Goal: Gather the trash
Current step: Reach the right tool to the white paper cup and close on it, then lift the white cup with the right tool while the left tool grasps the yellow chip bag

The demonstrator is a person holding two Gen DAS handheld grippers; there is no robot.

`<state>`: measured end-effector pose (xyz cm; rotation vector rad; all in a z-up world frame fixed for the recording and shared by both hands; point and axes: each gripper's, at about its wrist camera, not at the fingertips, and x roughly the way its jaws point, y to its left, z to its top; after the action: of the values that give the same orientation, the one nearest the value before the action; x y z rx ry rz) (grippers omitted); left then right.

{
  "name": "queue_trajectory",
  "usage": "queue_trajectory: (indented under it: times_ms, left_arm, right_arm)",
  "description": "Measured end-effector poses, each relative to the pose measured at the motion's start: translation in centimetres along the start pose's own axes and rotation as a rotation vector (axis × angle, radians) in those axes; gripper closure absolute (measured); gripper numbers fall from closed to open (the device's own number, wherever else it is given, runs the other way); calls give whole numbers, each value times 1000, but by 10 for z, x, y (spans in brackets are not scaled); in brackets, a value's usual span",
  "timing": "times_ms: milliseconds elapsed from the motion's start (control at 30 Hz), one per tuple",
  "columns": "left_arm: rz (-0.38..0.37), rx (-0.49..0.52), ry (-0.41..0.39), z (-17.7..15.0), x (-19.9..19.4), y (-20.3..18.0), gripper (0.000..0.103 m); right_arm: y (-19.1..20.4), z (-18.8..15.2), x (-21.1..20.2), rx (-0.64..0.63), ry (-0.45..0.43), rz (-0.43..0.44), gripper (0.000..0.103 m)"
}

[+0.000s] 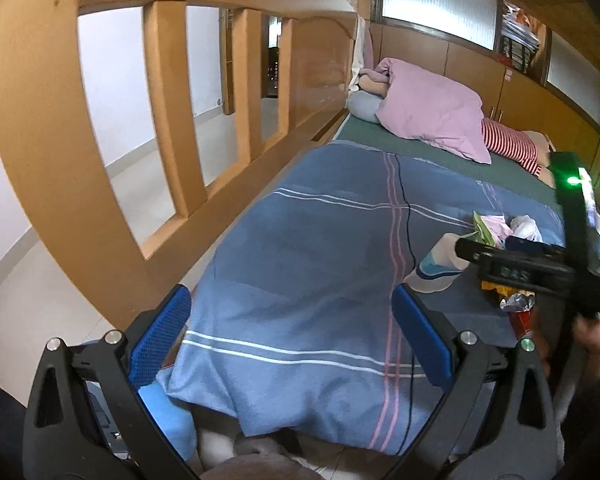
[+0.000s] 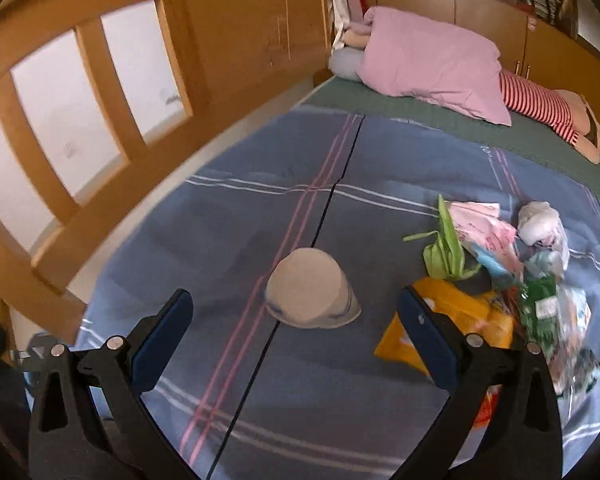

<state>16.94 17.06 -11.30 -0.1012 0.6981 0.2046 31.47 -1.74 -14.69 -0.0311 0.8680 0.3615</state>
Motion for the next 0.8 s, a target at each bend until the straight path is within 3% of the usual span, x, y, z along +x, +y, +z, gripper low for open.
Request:
queue_trajectory:
  times_ms: [367,433,500,567,800]
  left_arm:
    - [19,-56,18,-2,9,28,3]
    - [17,-56,18,-2,10,29,3]
    - [16,-56,20,-2,10,29,3]
    - [18,-58,20,-2,10,31,3]
    - [18,-52,20,-4,8,29,3]
  right_arm:
    - [10,11,73,-130,171,-76,3]
    - [9,10,82,-136,208,-78,8]
    - [9,8,93,-138,260,-87,31]
    - [5,7,95,-107,269,-101,34]
    - [-3,14,59,8,210,0,42]
